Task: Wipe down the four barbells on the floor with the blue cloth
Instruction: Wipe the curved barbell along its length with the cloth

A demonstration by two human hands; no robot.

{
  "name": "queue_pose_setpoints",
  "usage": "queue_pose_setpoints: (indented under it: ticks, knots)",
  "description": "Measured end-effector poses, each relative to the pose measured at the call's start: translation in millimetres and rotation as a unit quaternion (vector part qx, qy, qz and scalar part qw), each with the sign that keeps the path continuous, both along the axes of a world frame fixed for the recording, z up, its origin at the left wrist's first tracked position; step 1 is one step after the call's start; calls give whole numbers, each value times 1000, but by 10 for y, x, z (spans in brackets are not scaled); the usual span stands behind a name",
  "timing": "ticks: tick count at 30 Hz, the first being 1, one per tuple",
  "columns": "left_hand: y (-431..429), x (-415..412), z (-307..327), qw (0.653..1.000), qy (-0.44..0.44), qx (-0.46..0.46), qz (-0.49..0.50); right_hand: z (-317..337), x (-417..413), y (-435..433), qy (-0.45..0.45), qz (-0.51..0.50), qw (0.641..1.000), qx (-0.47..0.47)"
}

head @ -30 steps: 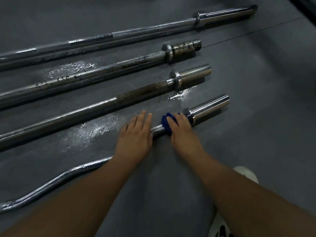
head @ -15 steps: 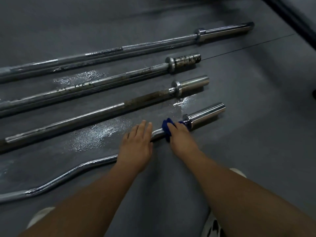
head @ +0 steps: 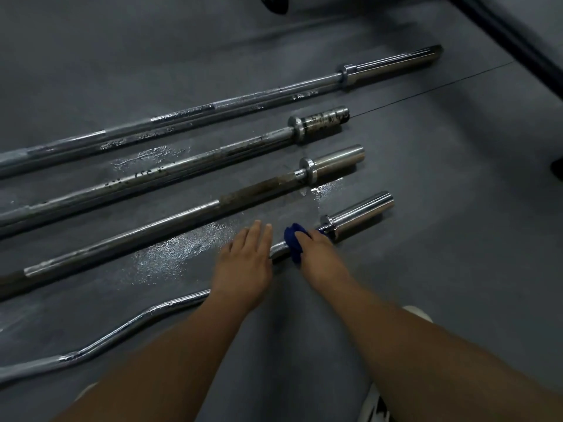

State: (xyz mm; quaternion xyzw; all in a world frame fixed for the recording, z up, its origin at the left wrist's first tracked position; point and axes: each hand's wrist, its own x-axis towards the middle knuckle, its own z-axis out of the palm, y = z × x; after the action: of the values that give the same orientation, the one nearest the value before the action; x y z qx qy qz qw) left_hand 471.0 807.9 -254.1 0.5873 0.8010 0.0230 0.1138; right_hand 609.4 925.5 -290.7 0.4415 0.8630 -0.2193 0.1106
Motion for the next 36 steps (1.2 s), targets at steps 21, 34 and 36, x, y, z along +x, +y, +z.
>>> queue_pose_setpoints:
  ticks: [21,34,36]
  knots:
    - [-69,89,-658,997,-62,-23,42,-380,132,-51,51,-109,989,83]
    - [78,267,-668,997,-65,-28,26,-411,56,-127,69,-67,992,77]
    - [86,294,-702,997,-64,-32,18,-435,130,-80,65,12,993,96]
